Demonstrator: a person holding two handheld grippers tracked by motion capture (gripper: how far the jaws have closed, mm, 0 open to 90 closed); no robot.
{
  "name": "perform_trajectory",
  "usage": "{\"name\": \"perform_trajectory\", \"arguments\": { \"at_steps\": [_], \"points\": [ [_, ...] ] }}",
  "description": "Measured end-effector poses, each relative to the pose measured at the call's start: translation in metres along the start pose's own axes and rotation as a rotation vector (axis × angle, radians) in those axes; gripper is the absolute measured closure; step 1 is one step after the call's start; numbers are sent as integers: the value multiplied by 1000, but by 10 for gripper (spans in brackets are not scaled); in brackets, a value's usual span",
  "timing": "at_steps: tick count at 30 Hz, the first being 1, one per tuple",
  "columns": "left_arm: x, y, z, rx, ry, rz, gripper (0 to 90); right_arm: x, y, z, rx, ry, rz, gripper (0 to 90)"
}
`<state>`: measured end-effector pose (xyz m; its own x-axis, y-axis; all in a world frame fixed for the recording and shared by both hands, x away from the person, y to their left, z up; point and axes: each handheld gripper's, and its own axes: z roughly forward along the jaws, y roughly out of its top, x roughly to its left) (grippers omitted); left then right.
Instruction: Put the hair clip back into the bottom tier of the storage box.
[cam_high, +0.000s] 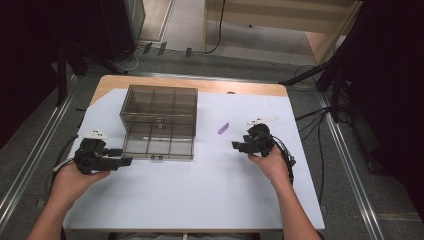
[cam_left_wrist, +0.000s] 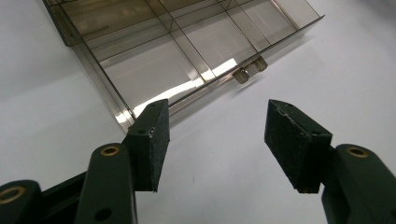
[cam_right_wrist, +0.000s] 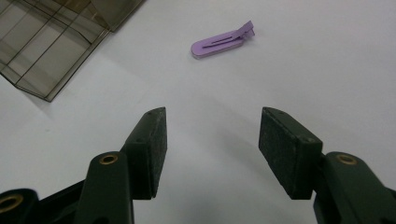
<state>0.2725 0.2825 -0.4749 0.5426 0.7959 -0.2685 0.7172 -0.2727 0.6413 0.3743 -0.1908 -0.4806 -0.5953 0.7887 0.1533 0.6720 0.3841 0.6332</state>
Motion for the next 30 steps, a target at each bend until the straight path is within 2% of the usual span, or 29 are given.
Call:
{"name": "perform_trajectory", "arguments": {
  "at_steps": [20, 30],
  "points": [
    [2, -1, 1, 1, 5, 2, 379, 0, 1, 1, 26, 5, 10, 458],
    [4, -1, -1, -1, 2, -1, 373, 3, 2, 0, 33, -13, 2, 476]
  ]
}}
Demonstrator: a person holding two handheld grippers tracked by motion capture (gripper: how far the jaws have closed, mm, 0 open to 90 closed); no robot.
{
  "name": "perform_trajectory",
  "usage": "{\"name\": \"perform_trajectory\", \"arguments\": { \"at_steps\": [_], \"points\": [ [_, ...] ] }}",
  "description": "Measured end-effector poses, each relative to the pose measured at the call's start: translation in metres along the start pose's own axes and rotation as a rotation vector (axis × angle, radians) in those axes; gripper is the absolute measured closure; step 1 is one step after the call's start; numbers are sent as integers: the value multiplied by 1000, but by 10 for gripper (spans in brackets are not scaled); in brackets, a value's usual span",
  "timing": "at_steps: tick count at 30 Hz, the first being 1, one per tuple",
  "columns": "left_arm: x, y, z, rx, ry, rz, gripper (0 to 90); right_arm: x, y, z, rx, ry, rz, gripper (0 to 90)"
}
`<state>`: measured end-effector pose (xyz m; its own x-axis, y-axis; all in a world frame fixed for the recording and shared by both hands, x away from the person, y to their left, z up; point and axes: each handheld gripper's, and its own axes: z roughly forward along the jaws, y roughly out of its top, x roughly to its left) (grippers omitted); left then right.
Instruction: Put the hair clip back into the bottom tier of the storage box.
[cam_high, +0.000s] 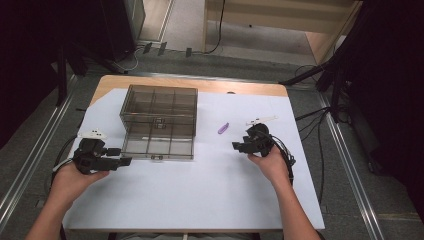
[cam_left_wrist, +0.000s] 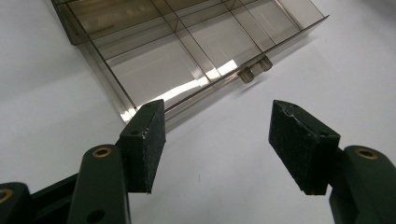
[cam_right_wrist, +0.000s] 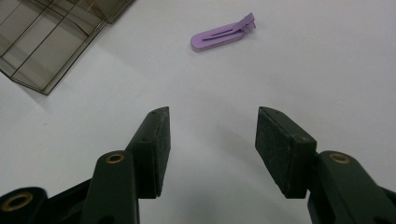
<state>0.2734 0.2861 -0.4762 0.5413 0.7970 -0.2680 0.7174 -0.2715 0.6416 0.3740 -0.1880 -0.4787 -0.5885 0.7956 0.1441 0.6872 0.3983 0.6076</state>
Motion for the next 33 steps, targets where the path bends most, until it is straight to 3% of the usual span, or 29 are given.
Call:
{"name": "perform_trajectory", "arguments": {
  "at_steps": [9, 17, 21, 29, 32, 33],
  "points": [
    [0, 0, 2, 2, 1, 2, 369, 2, 3, 1, 25, -11, 44, 501],
    [1, -1, 2, 1, 7, -1, 368, 7, 11, 3, 29, -32, 16, 548],
    [1, -1, 2, -1, 8, 2, 367, 4, 15, 10, 30, -11, 30, 588],
    [0, -1, 3, 6, 4, 6, 366, 3, 20, 15, 24, -17, 27, 629],
    [0, -2, 2, 6, 4, -2, 364, 5, 23, 16, 24, -23, 42, 617],
    [0, -4, 2, 7, 8, -1, 364, 7, 27, 17, 30, -30, 71, 619]
  ]
}}
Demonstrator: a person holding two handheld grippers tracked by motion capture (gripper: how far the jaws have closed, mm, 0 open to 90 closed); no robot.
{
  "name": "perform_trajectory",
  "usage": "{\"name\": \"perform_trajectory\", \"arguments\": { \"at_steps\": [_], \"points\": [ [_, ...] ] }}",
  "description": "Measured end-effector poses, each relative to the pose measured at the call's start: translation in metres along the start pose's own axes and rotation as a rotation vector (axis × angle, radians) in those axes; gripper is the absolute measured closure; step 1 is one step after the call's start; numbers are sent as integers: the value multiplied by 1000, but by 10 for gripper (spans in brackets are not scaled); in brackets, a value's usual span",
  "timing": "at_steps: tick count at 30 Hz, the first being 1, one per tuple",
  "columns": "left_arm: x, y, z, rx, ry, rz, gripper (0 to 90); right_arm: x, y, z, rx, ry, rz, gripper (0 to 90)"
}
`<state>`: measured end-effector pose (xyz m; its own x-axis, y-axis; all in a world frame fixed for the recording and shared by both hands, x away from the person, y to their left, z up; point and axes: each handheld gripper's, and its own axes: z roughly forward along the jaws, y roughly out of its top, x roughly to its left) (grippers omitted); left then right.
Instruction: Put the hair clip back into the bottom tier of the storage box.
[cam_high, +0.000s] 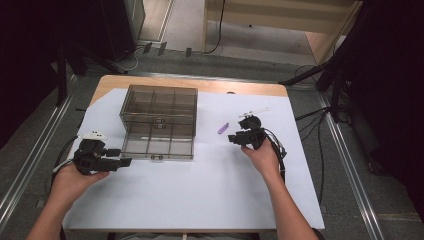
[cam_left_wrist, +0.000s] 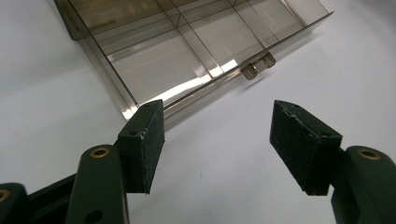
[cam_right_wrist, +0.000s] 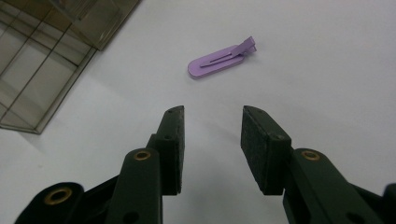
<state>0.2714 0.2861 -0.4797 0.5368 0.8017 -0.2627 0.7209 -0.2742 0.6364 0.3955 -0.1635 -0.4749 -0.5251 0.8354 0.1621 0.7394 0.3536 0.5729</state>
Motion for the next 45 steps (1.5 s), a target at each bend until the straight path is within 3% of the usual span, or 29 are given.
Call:
{"name": "perform_trajectory", "arguments": {
  "at_steps": [2, 11, 14, 20, 26, 28, 35, 45],
  "points": [
    [0, -1, -1, 2, 6, 2, 364, 3, 4, 2, 26, -3, 36, 617],
    [0, -6, -3, 4, 13, -4, 363, 12, 22, 10, 65, -29, 30, 591],
    [0, -7, -5, 1, 17, -10, 363, 11, 30, 14, 90, -35, 64, 580],
    [0, -8, -4, -4, 20, -16, 363, 13, 40, 22, 124, -50, 57, 533],
    [0, -8, -2, 2, 16, -6, 363, 14, 54, 31, 177, -74, 105, 509],
    [0, -8, -2, 2, 14, -7, 363, 13, 55, 33, 178, -68, 120, 504],
    [0, -8, -2, 1, 15, -5, 363, 14, 66, 43, 221, -116, 151, 468],
    [0, -6, 0, 6, 7, 3, 363, 13, 65, 64, 285, -118, 183, 467]
  ]
}}
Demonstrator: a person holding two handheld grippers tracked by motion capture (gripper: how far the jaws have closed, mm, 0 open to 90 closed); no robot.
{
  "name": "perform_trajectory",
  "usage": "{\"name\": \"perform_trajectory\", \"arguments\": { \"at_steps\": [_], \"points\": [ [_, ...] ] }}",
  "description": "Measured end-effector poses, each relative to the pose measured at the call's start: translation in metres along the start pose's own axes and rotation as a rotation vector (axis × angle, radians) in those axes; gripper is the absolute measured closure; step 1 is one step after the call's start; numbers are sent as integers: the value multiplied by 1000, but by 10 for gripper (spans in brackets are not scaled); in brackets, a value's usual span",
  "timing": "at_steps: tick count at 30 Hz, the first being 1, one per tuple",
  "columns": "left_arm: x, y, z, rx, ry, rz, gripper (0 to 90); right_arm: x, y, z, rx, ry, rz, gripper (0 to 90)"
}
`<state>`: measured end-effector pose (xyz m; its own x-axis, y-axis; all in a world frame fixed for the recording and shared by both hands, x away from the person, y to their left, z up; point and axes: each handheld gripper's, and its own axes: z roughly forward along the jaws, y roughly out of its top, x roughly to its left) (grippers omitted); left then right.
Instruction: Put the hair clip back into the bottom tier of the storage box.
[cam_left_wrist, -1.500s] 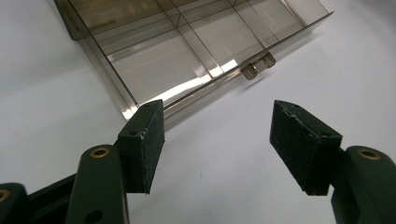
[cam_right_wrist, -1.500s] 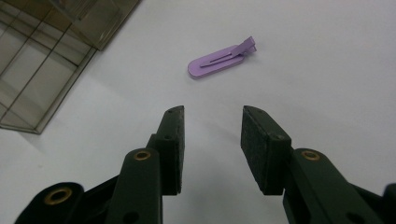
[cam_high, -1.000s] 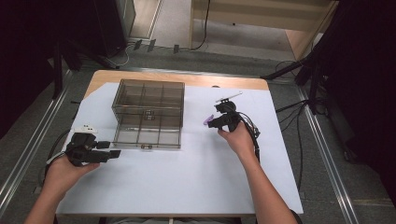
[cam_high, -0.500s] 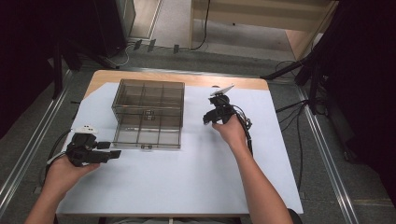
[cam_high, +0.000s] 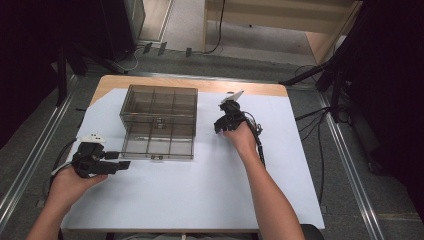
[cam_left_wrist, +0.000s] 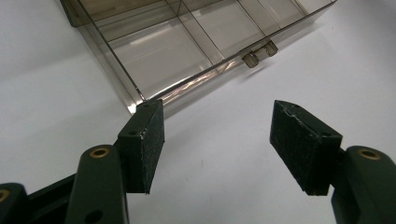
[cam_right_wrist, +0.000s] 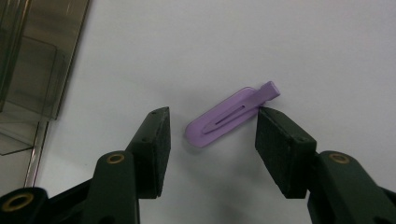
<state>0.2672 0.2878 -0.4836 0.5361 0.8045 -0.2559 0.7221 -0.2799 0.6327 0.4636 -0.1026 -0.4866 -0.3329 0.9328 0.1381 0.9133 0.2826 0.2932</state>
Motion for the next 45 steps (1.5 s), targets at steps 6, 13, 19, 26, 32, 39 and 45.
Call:
{"name": "perform_trajectory", "arguments": {
  "at_steps": [6, 13, 19, 26, 32, 39, 45],
  "points": [
    [-1, 2, 2, 10, -6, 10, 363, 4, 7, 1, 26, -27, 3, 488],
    [0, 1, 2, 12, -5, 7, 363, 8, 9, 3, 47, -103, -49, 625],
    [0, 1, 2, 6, -1, 4, 363, 8, 8, 3, 47, -117, -84, 664],
    [1, 1, 2, 11, 0, 3, 363, 5, 8, 2, 54, -114, -100, 769],
    [1, 1, 2, 16, 2, 3, 363, 4, 8, 1, 56, -105, -122, 774],
    [2, 0, 3, 12, 6, -2, 363, 1, 6, 0, 48, -86, -135, 775],
    [3, 0, 3, 14, 8, -4, 363, 4, 4, -3, 40, -51, -158, 775]
  ]
}}
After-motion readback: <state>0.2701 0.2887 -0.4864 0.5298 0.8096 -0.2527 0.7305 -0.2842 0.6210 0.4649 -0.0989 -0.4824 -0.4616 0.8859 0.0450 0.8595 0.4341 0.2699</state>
